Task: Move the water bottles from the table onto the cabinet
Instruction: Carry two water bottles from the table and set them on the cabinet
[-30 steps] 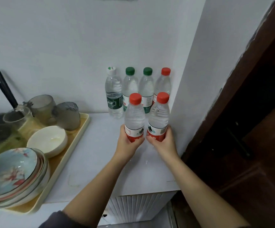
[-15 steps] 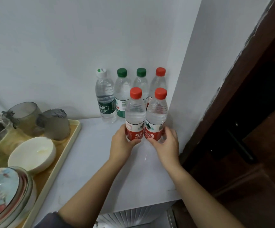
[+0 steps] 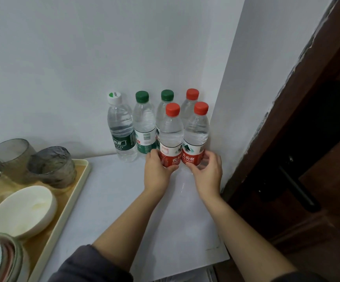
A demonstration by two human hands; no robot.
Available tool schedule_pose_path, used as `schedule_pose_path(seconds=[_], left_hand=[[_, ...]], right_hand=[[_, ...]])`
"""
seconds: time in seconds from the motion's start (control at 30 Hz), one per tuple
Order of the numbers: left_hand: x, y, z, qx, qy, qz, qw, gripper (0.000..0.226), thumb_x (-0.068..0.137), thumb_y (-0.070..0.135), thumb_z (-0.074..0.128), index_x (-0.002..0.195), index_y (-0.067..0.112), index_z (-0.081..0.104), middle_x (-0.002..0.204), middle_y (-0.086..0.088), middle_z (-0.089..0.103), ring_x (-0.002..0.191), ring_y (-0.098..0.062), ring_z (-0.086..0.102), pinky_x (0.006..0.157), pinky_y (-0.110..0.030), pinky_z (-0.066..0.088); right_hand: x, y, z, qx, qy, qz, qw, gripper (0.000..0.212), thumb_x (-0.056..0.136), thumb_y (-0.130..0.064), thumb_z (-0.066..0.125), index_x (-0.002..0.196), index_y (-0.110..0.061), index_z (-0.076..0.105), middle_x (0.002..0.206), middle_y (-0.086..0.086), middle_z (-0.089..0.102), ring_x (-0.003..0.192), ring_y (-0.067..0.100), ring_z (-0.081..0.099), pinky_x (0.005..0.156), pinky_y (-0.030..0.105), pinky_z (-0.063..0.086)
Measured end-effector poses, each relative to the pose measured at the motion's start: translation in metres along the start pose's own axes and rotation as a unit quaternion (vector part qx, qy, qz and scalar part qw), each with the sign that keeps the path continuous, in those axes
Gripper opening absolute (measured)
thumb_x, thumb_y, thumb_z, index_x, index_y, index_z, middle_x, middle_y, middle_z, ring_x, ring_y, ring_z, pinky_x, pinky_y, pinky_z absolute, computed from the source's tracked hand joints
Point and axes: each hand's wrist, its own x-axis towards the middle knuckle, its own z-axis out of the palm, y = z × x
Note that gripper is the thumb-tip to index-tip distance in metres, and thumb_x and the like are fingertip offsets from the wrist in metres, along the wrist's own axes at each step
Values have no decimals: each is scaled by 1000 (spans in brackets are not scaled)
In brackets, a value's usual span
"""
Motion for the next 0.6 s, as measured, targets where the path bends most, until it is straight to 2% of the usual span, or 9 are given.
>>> schedule_pose_path(seconds=[0.1, 0.2, 0.37, 0.53, 0.6], left_hand=[[-1, -2, 2, 4, 0, 7, 1000, 54, 69, 19, 85, 110, 10, 51, 109, -5, 52, 94, -17, 53, 81, -27, 44], [-2, -3, 2, 3, -1, 12, 1000, 54, 71, 19, 84, 113, 11, 51, 111, -4, 53, 93, -13, 51, 81, -25, 43], [2, -3, 3, 4, 0, 8, 1000, 52, 69, 17, 85, 108, 8, 51, 108, -8, 55, 98, -21, 55, 82, -30, 46], [4, -1, 2, 10, -1, 5, 1000, 54, 68, 17, 86, 109, 9, 51, 110, -9, 56, 101, -23, 57, 83, -29, 45], [2, -1, 1, 14, -5, 8, 1000, 56, 69, 18, 85, 112, 9, 51, 112, -8, 56, 102, -23, 57, 84, -29, 45]], right_hand=[[1, 1, -1, 1, 1, 1, 1000, 53, 66, -16, 89, 109, -11, 60, 106, -5, 52, 93, 19, 62, 83, 37, 55], [1, 0, -1, 4, -3, 0, 1000, 50, 67, -15, 89, 107, -12, 60, 105, -5, 51, 92, 17, 61, 82, 32, 54], [6, -1, 1, -9, -13, 4, 1000, 47, 68, -13, 87, 106, -10, 59, 106, -3, 51, 92, 17, 60, 80, 24, 49], [4, -4, 1, -18, -6, 8, 1000, 48, 69, -13, 87, 108, -8, 59, 108, -1, 52, 94, 15, 58, 82, 24, 48], [3, -4, 2, -18, -3, 9, 1000, 48, 69, -15, 87, 107, -8, 59, 108, 0, 56, 95, 15, 58, 82, 20, 46]])
